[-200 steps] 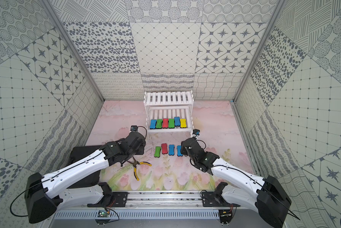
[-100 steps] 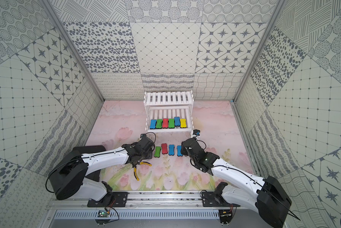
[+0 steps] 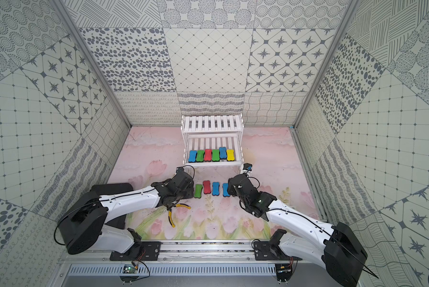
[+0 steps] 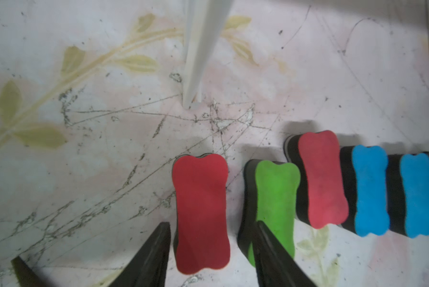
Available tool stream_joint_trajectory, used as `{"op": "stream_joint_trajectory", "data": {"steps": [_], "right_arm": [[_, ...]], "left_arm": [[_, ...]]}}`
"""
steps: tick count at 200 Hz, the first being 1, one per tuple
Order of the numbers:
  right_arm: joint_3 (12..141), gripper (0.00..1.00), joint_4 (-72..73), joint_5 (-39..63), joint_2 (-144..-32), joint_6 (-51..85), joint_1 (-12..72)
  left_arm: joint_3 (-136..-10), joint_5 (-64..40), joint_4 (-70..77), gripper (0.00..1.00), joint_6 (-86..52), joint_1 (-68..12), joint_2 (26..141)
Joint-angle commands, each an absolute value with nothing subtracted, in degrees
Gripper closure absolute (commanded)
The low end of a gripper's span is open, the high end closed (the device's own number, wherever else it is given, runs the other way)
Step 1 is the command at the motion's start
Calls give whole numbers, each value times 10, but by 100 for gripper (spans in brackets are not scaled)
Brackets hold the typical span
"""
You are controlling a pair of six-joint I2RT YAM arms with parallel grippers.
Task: Remove the whiteboard erasers from the shelf
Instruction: Place the whiteboard eraser at the center of the board, then pick up the whiteboard eraser from the shelf.
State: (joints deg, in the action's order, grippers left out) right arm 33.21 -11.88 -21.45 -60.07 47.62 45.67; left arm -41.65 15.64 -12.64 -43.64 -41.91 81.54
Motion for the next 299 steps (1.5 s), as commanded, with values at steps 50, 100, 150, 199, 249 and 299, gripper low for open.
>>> {"op": "stream_joint_trajectory", "data": {"steps": [50, 100, 150, 199, 249, 299], "right_arm": [[447, 50, -189, -196, -586, 376, 443], [594, 56, -222, -151, -690, 300, 380], [680, 57, -230, -112, -823, 283, 320], [712, 70, -235, -128, -877, 272, 312], [718, 77, -233, -127, -909, 277, 312], [699, 78, -226, -143, -923, 290, 311]], "left_arm": [[-465, 139, -261, 14, -428, -435, 613], [-513, 131, -329, 1, -411, -427, 571], [-510, 122, -341, 1, -420, -416, 559], [-506, 132, -352, 1, -422, -414, 548], [-502, 134, -352, 1, -425, -413, 548], [-499, 135, -352, 1, -427, -410, 555]]}}
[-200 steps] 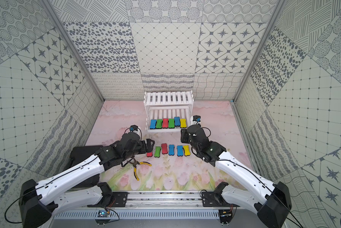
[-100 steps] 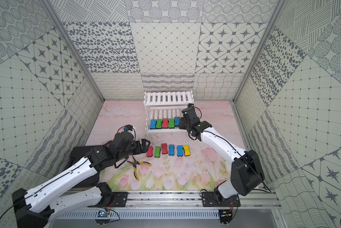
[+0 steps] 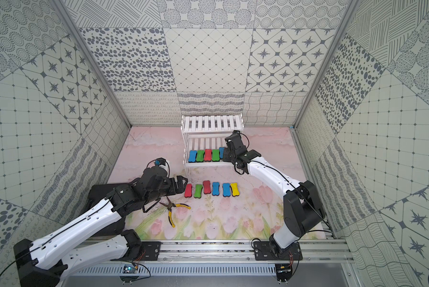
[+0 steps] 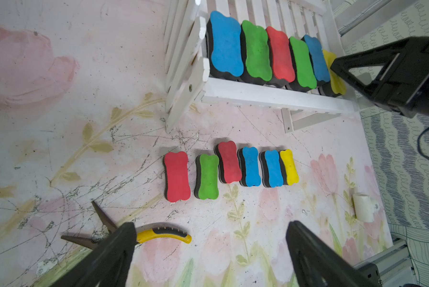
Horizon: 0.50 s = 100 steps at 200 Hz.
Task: Remove the whiteboard erasers from the shelf
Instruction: Pick up the whiteboard eraser from the shelf.
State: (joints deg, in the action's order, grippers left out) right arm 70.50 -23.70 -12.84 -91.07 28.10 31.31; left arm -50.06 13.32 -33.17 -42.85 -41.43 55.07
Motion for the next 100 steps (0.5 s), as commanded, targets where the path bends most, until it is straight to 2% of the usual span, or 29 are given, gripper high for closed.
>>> {"op": "stream_joint_trajectory", "data": {"steps": [1, 64, 100], "right_arm": [[699, 78, -225, -145, -923, 290, 311], [688, 79, -227, -173, -915, 285, 296], [704, 73, -223, -148, -912, 266, 299]], "left_arm": [[-499, 135, -352, 1, -427, -410, 555], [-497, 136, -353, 1, -430, -407, 560], [-496, 131, -351, 1, -434, -405, 564]]}}
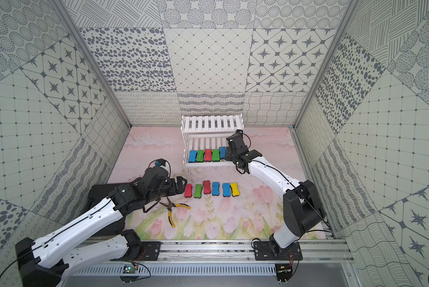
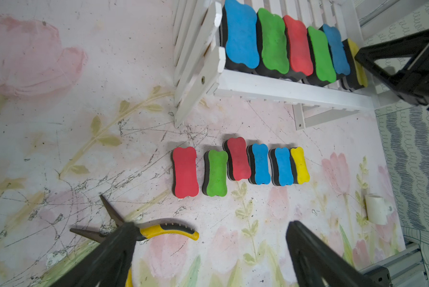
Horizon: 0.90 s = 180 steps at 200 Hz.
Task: Remove the whiteboard erasers from the shelf
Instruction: Pick up the whiteboard eraser from the shelf.
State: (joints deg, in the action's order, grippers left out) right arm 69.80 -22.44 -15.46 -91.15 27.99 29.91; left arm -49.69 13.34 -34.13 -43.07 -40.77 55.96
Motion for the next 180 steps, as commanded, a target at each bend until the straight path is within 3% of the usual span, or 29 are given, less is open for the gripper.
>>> {"op": "stream_joint_trajectory", "data": {"steps": [1, 34, 54, 180], "right_arm": [[704, 73, -223, -148, -912, 265, 299], [704, 55, -226, -155, -897, 259, 300], [704, 50, -229, -161, -904, 258, 300], [696, 53, -234, -165, -936, 258, 300]], "left_arm": [[-496, 131, -351, 1, -434, -406, 564], [-495, 131, -348, 1, -436, -404, 567], [-493, 128, -345, 1, -436, -403, 570], [-488, 119, -339, 1, -447, -397, 583]]}}
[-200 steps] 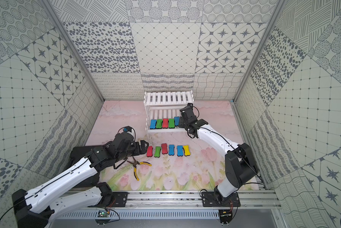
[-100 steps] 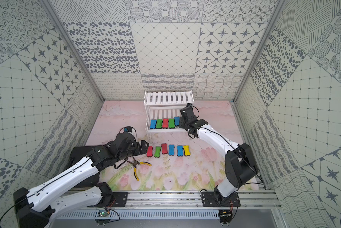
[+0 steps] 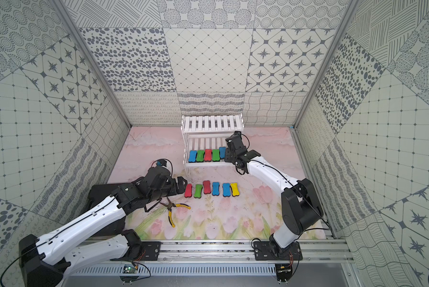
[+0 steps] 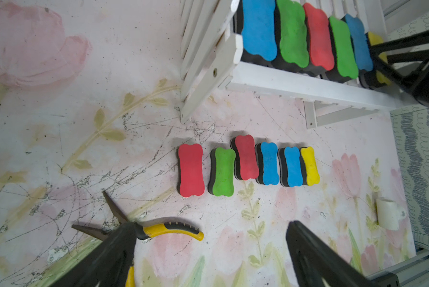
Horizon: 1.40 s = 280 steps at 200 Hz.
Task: Remove the whiteboard erasers from the shelf
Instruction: Pick up the whiteboard eraser from the shelf, then place the whiteboard eraser at the center of the board.
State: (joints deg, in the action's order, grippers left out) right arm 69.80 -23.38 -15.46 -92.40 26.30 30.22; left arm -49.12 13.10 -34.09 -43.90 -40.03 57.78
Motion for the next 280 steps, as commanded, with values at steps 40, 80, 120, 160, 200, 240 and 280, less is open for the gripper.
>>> {"op": "stream_joint_trajectory", "data": {"steps": [40, 80, 120, 160, 200, 240, 280], "right_arm": [[703, 66, -233, -163, -924, 256, 300], [702, 73, -235, -150, -857, 256, 301], [611, 73, -257, -126, -739, 298, 333], [476, 73, -293, -145, -635, 378, 409], [372, 74, -319, -134, -625, 467, 488], [313, 74, -283, -120, -646, 514, 521], [328, 74, -253, -135, -721, 491, 517]], "left_arm": [[-487, 109, -333, 1, -452, -396, 593], [-485, 104, -329, 1, -455, -396, 595], [-475, 104, -329, 1, -457, -396, 584], [-467, 104, -322, 1, -458, -395, 573], [-459, 101, -311, 1, -457, -395, 573], [-454, 98, -308, 1, -457, -393, 572], [-453, 94, -309, 1, -457, -392, 570]]}}
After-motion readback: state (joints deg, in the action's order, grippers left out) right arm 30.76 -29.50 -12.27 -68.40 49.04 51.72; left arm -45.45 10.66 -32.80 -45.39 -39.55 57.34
